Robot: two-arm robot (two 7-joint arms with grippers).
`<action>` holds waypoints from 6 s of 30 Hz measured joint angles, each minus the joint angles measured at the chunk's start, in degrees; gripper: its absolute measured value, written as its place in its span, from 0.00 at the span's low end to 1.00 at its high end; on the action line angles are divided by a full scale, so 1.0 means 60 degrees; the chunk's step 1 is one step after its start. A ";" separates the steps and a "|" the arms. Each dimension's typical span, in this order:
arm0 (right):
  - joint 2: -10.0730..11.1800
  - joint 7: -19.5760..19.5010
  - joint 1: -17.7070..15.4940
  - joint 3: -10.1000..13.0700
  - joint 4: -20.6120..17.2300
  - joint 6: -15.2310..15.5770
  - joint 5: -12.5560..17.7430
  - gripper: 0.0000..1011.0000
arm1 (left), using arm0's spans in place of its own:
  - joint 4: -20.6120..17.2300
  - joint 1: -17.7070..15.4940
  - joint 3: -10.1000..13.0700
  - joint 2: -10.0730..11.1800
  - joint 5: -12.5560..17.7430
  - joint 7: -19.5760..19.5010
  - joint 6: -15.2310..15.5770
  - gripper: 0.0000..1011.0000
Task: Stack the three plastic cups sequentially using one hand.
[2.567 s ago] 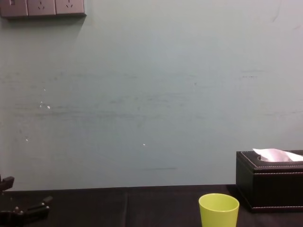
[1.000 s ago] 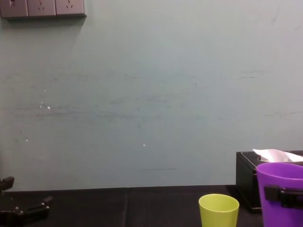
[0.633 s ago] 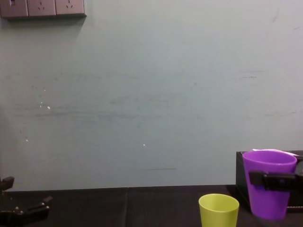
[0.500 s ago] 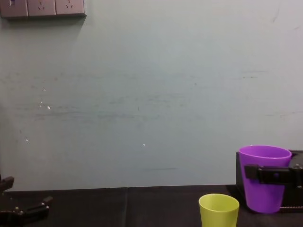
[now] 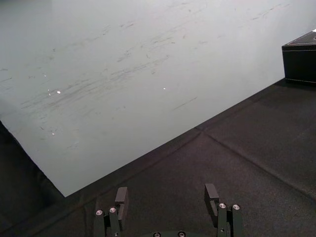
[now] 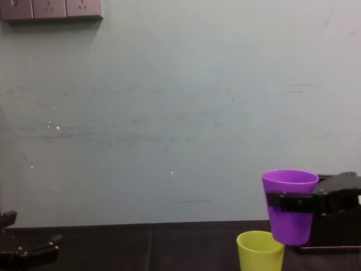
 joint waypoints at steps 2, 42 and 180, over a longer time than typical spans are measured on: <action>-0.0093 -0.0016 0.0121 -0.0065 0.0106 -0.0005 -0.0090 0.72 | 0.0000 0.0000 0.0000 0.0000 0.0000 0.0000 0.0000 1.00; -0.0945 0.0154 0.0812 -0.0559 0.1141 -0.0177 -0.1000 0.72 | 0.0000 0.0000 0.0000 0.0000 0.0001 0.0000 0.0001 1.00; 0.0382 0.2753 -0.0240 -0.1814 0.1300 -0.1556 0.0261 0.99 | 0.0000 0.0000 0.0000 0.0000 0.0001 0.0000 0.0000 1.00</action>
